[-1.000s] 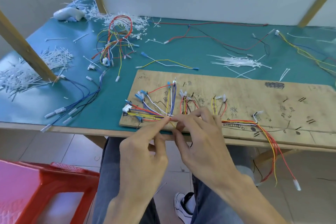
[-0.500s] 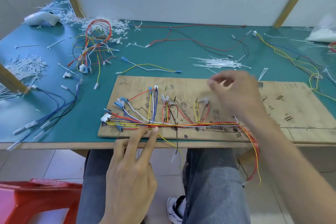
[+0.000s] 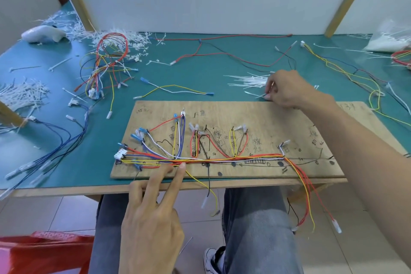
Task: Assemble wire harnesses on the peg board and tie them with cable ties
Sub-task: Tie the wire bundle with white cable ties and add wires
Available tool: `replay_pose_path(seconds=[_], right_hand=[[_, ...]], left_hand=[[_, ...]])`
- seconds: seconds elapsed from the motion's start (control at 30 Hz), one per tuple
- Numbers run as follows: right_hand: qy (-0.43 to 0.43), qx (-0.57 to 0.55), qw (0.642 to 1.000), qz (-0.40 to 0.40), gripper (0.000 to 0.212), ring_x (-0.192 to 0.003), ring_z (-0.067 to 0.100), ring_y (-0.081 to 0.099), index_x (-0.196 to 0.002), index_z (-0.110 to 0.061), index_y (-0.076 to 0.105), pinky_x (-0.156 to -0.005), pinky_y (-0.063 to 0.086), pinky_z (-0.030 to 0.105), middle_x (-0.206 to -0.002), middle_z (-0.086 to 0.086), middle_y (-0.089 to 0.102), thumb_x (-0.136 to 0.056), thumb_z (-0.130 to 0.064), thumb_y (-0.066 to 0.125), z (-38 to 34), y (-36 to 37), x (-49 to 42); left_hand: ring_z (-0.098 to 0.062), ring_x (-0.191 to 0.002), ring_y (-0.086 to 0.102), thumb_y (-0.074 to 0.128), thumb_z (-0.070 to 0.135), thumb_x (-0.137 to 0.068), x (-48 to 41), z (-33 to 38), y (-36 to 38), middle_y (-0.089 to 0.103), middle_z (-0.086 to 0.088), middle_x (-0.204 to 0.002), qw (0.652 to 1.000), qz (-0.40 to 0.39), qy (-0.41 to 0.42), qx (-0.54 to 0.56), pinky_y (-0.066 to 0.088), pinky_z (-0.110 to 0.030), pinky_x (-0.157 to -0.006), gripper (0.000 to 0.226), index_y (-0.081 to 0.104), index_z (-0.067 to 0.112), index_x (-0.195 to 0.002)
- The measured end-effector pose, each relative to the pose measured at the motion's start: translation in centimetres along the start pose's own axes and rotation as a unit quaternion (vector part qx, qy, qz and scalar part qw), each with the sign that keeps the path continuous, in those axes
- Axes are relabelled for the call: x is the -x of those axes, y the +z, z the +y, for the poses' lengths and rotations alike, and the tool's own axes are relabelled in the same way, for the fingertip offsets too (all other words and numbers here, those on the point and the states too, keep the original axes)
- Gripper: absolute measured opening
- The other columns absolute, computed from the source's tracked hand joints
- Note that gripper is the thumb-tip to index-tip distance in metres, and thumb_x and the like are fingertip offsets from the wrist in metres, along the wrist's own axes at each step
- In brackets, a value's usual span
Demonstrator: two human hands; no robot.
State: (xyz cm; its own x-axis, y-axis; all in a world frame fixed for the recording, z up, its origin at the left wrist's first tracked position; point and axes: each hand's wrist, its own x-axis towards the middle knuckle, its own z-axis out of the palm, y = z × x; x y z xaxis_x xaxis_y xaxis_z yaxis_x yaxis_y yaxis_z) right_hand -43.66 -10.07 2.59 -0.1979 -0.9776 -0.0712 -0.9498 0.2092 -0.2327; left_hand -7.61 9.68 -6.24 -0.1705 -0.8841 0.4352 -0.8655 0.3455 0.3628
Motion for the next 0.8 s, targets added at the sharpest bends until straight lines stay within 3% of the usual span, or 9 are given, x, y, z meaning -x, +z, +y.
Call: replay_pose_path(seconds=[0.07, 0.2, 0.33, 0.4, 0.47, 0.57, 0.7, 0.8], right_hand=[[-0.006, 0.003, 1.0, -0.012, 0.019, -0.099, 0.028, 0.067, -0.09, -0.029, 0.065, -0.089, 0.059, 0.048, -0.098, 0.004, 0.071, -0.087, -0.025, 0.084, 0.1, -0.3, -0.1], [-0.013, 0.012, 0.999, -0.038, 0.018, -0.083, 0.035, 0.072, -0.075, -0.025, 0.068, -0.078, 0.063, 0.05, -0.088, 0.009, 0.073, -0.087, -0.024, 0.082, 0.0, -0.8, -0.4], [-0.046, -0.002, 0.999, -0.014, 0.02, -0.09, 0.027, 0.067, -0.074, -0.025, 0.066, -0.077, 0.052, 0.031, -0.09, 0.003, 0.072, -0.09, -0.016, 0.075, 0.2, -0.2, -0.4], [-0.05, -0.046, 0.997, 0.03, 0.013, -0.097, 0.027, 0.063, -0.084, -0.023, 0.068, -0.082, 0.047, 0.033, -0.096, 0.001, 0.072, -0.093, -0.014, 0.071, 0.5, 0.1, 0.0], [-0.071, -0.075, 0.985, 0.135, 0.009, -0.101, 0.03, 0.058, -0.095, -0.022, 0.067, -0.09, 0.049, 0.046, -0.095, -0.003, 0.068, -0.098, -0.014, 0.066, 0.6, 0.1, 0.6], [-0.148, -0.086, 0.952, 0.254, 0.006, -0.091, 0.028, 0.056, -0.101, -0.017, 0.068, -0.08, 0.052, 0.05, -0.09, -0.003, 0.063, -0.102, -0.015, 0.063, -0.2, -0.2, 1.9], [-0.227, -0.088, 0.918, 0.312, 0.009, -0.073, 0.027, 0.059, -0.099, -0.01, 0.074, -0.068, 0.053, 0.047, -0.092, 0.005, 0.069, -0.1, -0.017, 0.068, -2.8, -0.8, 3.8], [-0.291, -0.16, 0.905, 0.265, 0.012, -0.072, 0.014, 0.054, -0.1, -0.005, 0.078, -0.072, 0.054, 0.042, -0.09, 0.005, 0.074, -0.092, -0.014, 0.078, -6.3, -0.5, 6.5]], left_hand=[[-0.026, -0.089, 0.044, 0.063, -0.017, -0.061, -0.1, -0.1, 0.1, 0.058, 0.006, -0.139, 1.0, -0.002, 0.003, 0.001, 0.056, -0.04, -0.068, 0.096, 0.061, 0.025, -0.147], [-0.024, -0.088, 0.042, 0.054, -0.01, -0.066, -0.2, -0.2, 0.2, 0.057, 0.007, -0.139, 1.0, 0.005, 0.014, 0.009, 0.052, -0.036, -0.069, 0.089, 0.061, 0.026, -0.147], [-0.021, -0.086, 0.038, 0.053, -0.009, -0.066, 0.0, -0.5, 0.4, 0.057, 0.007, -0.138, 1.0, 0.013, 0.018, 0.012, 0.05, -0.033, -0.07, 0.089, 0.06, 0.026, -0.148], [-0.021, -0.086, 0.036, 0.045, -0.003, -0.069, 0.0, -0.6, 0.4, 0.058, 0.007, -0.137, 0.999, 0.023, 0.022, 0.02, 0.049, -0.033, -0.073, 0.084, 0.062, 0.025, -0.146], [-0.021, -0.085, 0.037, 0.042, 0.0, -0.071, -0.2, -0.5, 0.3, 0.06, 0.007, -0.135, 0.999, 0.029, 0.028, 0.023, 0.045, -0.029, -0.079, 0.08, 0.063, 0.024, -0.145], [-0.021, -0.083, 0.038, 0.044, 0.0, -0.074, -0.6, -0.2, 0.0, 0.063, 0.005, -0.131, 0.998, 0.043, 0.031, 0.032, 0.037, -0.023, -0.082, 0.074, 0.065, 0.023, -0.141], [-0.023, -0.081, 0.042, 0.048, -0.002, -0.078, -1.0, 0.0, 0.0, 0.065, 0.004, -0.129, 0.997, 0.061, 0.036, 0.025, 0.04, -0.026, -0.08, 0.068, 0.069, 0.022, -0.137], [-0.027, -0.09, 0.054, 0.052, 0.001, -0.087, -0.9, 0.0, -0.1, 0.066, 0.006, -0.128, 0.995, 0.08, 0.036, 0.046, 0.044, -0.027, -0.085, 0.053, 0.072, 0.018, -0.133]])
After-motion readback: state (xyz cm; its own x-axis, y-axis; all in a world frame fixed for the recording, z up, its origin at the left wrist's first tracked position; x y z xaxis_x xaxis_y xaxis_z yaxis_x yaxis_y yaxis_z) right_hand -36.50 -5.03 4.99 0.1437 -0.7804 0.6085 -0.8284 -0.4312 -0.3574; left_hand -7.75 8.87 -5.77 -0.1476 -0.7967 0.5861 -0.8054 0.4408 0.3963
